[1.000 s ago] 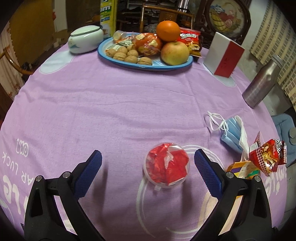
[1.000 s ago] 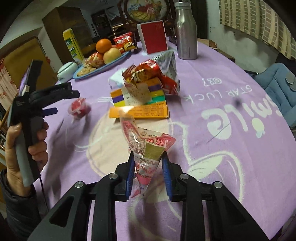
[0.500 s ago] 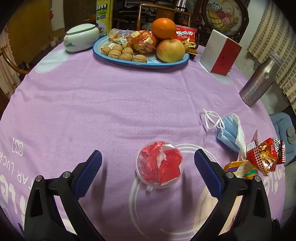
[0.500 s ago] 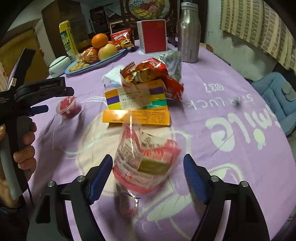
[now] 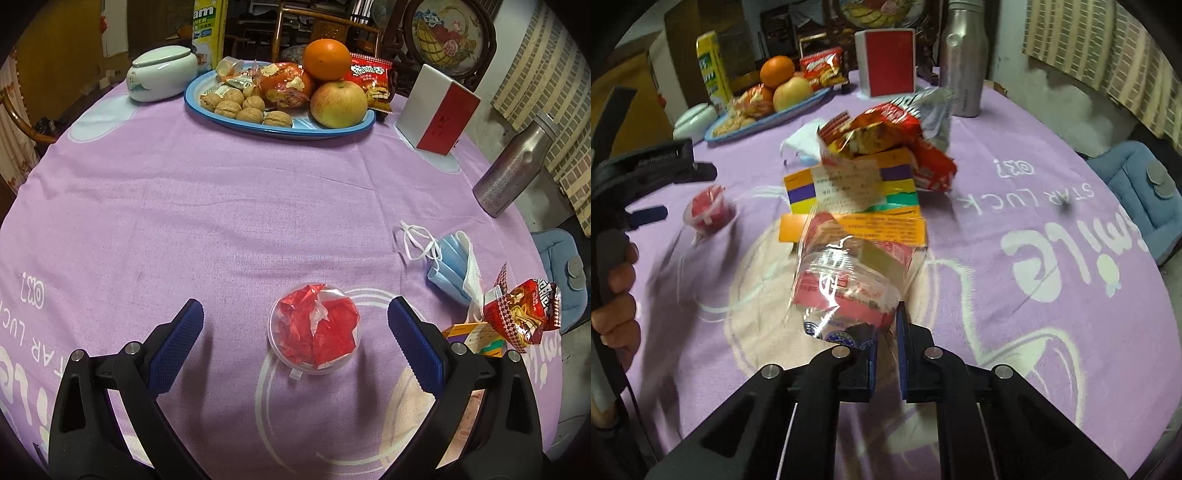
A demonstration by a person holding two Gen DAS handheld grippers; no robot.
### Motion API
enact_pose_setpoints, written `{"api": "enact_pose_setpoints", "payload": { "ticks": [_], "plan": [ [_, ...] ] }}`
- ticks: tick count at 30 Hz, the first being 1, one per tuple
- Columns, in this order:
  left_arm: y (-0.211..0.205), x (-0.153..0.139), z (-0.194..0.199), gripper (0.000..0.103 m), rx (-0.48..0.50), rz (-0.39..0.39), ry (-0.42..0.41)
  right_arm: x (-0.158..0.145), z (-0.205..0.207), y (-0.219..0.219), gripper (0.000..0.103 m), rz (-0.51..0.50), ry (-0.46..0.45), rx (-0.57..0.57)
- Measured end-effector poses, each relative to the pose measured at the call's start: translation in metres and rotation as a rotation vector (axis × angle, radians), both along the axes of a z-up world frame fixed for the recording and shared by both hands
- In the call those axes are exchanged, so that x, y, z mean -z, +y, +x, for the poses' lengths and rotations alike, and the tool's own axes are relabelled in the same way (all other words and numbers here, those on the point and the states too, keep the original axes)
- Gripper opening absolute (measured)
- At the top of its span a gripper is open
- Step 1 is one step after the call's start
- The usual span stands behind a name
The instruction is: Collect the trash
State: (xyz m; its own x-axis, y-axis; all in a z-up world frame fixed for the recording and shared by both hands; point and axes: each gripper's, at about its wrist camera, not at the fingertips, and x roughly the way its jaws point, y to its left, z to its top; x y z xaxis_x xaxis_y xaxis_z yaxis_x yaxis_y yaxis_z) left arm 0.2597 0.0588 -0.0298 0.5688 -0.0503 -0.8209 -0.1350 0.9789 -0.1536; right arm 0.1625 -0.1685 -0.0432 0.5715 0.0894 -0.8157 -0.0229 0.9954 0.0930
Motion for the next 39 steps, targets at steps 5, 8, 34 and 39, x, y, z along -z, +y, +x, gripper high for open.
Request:
{"api": "enact_pose_setpoints", "payload": {
  "ticks": [5, 8, 34, 39],
  "plan": [
    [-0.003, -0.001, -0.001, 0.096, 0.014, 0.004, -0.011, -0.009, -0.012, -0.005, 0.005, 0.024, -0.034, -0.010],
    [-0.006, -0.002, -0.001, 0.096, 0.030, 0.006, -0.017, -0.011, -0.019, -0.007, 0.005, 0.029, -0.044, -0.018],
    [-0.003, -0.002, -0.001, 0.096, 0.040, -0.059, -0.014, -0.015, -0.055, -0.045, 0.076, 0.152, -0.086, 0.040],
    [-0.004, -0.004, -0.003, 0.096, 0.046, -0.049, -0.016, -0.016, -0.060, -0.055, 0.078, 0.176, -0.097, 0.060]
  ]
}}
